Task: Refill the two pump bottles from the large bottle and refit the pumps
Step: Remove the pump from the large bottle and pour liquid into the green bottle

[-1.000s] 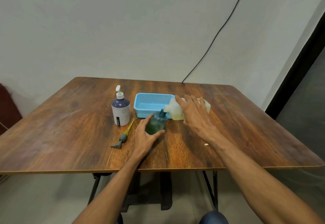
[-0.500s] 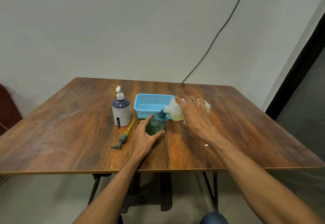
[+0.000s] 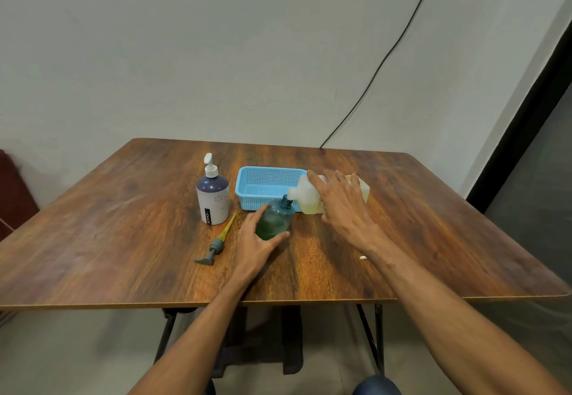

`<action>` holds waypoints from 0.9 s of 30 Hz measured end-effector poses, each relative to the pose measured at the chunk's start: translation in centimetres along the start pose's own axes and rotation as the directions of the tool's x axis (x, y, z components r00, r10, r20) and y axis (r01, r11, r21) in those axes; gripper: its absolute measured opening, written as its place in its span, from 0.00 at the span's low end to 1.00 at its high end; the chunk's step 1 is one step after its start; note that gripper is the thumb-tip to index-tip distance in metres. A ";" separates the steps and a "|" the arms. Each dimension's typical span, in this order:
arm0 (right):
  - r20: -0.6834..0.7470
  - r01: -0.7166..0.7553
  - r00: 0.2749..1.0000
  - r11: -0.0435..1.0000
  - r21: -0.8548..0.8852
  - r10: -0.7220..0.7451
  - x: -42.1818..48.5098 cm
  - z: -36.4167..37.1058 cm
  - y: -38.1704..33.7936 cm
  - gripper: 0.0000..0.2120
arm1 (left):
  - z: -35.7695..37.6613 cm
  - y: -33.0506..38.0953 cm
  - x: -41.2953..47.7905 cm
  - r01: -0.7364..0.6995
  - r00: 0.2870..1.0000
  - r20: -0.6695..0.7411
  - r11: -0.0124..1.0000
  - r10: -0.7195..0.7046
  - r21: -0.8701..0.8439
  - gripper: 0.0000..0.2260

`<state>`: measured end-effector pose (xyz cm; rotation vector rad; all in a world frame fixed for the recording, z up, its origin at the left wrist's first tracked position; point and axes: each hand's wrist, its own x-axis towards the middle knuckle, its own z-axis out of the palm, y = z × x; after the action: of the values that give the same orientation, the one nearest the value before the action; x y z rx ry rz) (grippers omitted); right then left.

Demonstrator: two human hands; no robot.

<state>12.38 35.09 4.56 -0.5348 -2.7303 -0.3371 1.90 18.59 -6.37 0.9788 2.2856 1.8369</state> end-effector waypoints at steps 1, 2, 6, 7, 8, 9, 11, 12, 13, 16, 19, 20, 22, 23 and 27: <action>0.000 0.000 1.000 1.000 0.002 0.000 0.0 0.0 0.0 0.45 | 0.0 0.0 0.0 -0.001 1.000 0.000 1.000 0.001 -0.001 0.37; 0.001 0.000 1.000 1.000 0.004 0.000 0.0 0.0 0.0 0.45 | 0.0 0.0 0.0 -0.001 1.000 -0.002 1.000 0.001 -0.002 0.37; -0.004 0.001 1.000 1.000 0.004 -0.001 0.0 0.0 0.0 0.44 | 0.1 -0.1 0.1 -0.002 1.000 -0.009 1.000 0.002 0.007 0.37; -0.005 0.002 1.000 1.000 0.002 -0.002 0.0 0.0 0.0 0.44 | 0.1 -0.2 0.1 -0.003 1.000 -0.009 1.000 0.003 0.010 0.37; -0.006 0.002 1.000 1.000 0.002 -0.002 0.0 0.0 0.0 0.44 | 0.1 -0.2 0.1 -0.005 1.000 -0.009 1.000 0.005 0.013 0.37; -0.006 0.001 1.000 1.000 0.004 -0.001 0.0 0.0 0.0 0.44 | 0.1 -0.3 0.1 -0.007 1.000 -0.010 1.000 0.007 0.015 0.37; -0.003 -0.003 1.000 1.000 0.015 0.003 0.0 0.0 0.0 0.45 | 0.2 -0.3 0.1 -0.010 1.000 -0.017 1.000 0.011 0.019 0.36; -0.001 -0.005 1.000 1.000 0.018 0.005 0.0 0.0 0.0 0.45 | 0.2 -0.3 0.1 -0.010 1.000 -0.018 1.000 0.011 0.021 0.36; 0.000 -0.006 1.000 1.000 0.018 0.006 -0.1 0.0 0.0 0.45 | 0.2 -0.4 0.2 -0.008 1.000 -0.016 1.000 0.008 0.020 0.37; 0.004 -0.005 1.000 1.000 0.019 0.005 -0.1 0.0 0.0 0.45 | 0.2 -0.5 0.2 0.003 1.000 -0.009 1.000 -0.003 0.012 0.37; -0.005 -0.001 1.000 1.000 0.014 0.001 -0.1 0.0 0.0 0.45 | 0.2 -0.4 0.1 -0.013 1.000 -0.008 1.000 0.013 0.008 0.36; -0.010 0.002 1.000 1.000 0.010 -0.002 -0.1 0.1 0.0 0.44 | 0.1 -0.3 0.1 -0.022 1.000 -0.009 1.000 0.022 0.004 0.35; -0.011 0.004 1.000 1.000 0.010 -0.004 -0.1 0.1 0.1 0.44 | 0.1 -0.2 0.1 -0.028 1.000 -0.014 1.000 0.028 0.000 0.35; -0.010 0.003 1.000 1.000 0.010 -0.003 -0.1 0.1 0.1 0.44 | 0.1 -0.2 0.0 -0.028 0.999 -0.015 1.000 0.028 0.001 0.35; -0.005 0.001 1.000 1.000 0.006 -0.001 -0.2 0.0 0.1 0.45 | 0.1 0.0 0.0 -0.027 1.000 -0.016 1.000 0.027 -0.002 0.35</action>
<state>12.55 35.13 4.50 -0.5299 -2.7261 -0.3306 1.96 18.68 -6.42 1.0037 2.2901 1.8636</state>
